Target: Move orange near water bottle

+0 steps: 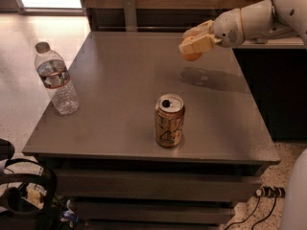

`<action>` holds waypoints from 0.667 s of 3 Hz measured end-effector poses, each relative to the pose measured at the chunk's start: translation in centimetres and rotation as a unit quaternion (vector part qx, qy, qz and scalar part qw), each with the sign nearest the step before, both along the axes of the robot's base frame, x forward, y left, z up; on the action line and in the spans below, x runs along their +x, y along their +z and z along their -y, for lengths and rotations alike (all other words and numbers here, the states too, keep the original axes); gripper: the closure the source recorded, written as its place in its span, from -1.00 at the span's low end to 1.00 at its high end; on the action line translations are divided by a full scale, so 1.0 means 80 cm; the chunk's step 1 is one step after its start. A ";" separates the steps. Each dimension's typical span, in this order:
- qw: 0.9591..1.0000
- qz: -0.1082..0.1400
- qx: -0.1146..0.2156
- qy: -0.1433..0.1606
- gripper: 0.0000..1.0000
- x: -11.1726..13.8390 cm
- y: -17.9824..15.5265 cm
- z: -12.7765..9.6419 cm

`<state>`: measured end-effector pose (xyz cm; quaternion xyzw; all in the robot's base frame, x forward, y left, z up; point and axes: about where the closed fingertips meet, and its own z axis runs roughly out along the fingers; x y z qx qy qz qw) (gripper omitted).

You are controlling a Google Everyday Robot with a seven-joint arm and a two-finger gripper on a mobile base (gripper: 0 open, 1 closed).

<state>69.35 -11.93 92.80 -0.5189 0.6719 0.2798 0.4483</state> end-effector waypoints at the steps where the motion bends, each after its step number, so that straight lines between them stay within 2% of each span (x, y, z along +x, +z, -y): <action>1: 1.000 0.001 -0.005 0.028 1.00 -0.022 0.027 -0.049; 2: 0.999 0.002 -0.017 0.049 1.00 -0.062 0.035 -0.105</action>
Offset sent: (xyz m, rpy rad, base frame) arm -0.0849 0.1217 0.0400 -0.0575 -0.0171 0.1209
